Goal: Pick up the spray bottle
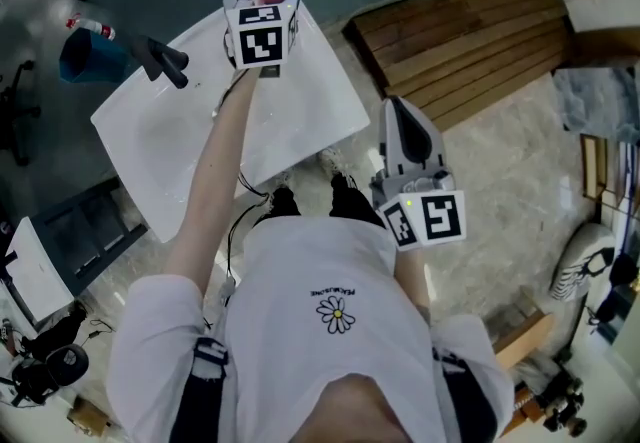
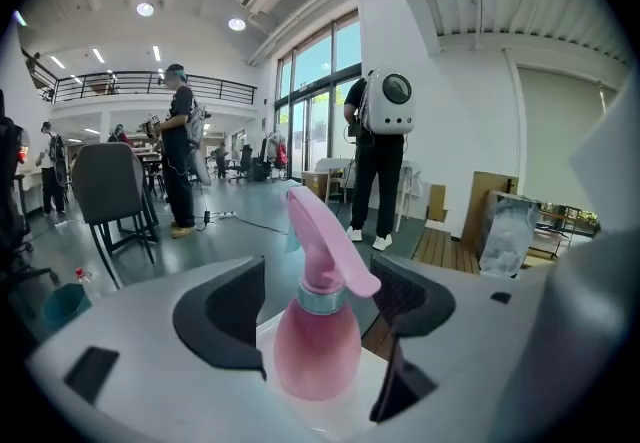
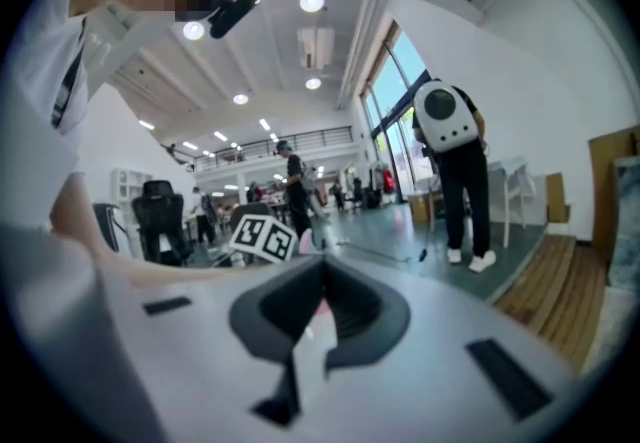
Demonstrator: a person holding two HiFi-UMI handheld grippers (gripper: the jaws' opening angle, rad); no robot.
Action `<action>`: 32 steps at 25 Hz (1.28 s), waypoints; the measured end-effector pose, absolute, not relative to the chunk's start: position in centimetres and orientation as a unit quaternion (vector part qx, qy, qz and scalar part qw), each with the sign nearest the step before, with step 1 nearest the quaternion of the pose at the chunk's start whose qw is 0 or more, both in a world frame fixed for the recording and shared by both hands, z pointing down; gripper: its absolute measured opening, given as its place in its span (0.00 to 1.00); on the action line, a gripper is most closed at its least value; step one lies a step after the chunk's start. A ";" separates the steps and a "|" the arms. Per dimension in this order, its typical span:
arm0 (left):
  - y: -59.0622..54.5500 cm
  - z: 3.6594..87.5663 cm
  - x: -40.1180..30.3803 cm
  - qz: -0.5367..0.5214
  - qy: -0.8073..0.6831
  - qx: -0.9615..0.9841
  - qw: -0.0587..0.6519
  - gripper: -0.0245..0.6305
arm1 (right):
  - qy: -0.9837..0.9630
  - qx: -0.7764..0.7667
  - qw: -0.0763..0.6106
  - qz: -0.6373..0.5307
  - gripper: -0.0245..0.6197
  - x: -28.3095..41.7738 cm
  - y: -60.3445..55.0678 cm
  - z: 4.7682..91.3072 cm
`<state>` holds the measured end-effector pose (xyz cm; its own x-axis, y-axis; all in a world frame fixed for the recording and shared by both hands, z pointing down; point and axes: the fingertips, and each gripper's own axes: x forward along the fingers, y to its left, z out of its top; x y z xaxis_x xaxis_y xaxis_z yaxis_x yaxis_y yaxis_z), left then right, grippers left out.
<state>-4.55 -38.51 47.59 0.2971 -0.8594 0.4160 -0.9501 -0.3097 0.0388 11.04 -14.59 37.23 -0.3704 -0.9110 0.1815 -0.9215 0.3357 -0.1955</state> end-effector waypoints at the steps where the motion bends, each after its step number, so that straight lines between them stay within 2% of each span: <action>1: -38.6 47.7 -4.5 0.164 -0.568 0.794 0.139 0.56 | -0.816 0.562 0.021 0.134 0.08 11.1 -14.6 37.3; 7: -38.9 48.1 -4.2 0.173 -0.568 0.795 0.128 0.55 | -0.813 0.565 0.024 0.138 0.08 11.5 -14.8 37.7; 8: -38.9 48.1 -4.3 0.173 -0.571 0.792 0.127 0.52 | -0.813 0.565 0.024 0.139 0.08 11.5 -14.9 37.7; 10: -39.0 48.0 -4.6 0.176 -0.578 0.787 0.123 0.39 | -0.813 0.565 0.024 0.139 0.08 11.5 -15.0 37.6; 14: -39.2 48.1 -4.5 0.177 -0.582 0.785 0.115 0.31 | -0.811 0.567 0.024 0.139 0.08 11.7 -15.2 37.6; 32: -39.5 48.3 -4.6 0.163 -0.587 0.785 0.107 0.28 | -0.815 0.562 0.027 0.139 0.08 10.6 -15.5 37.8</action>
<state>-4.64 -39.49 48.32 0.2571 -0.8873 0.3828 -0.9575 -0.2874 -0.0232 10.64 -15.55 37.78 -0.3663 -0.9088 0.1998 -0.9237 0.3292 -0.1961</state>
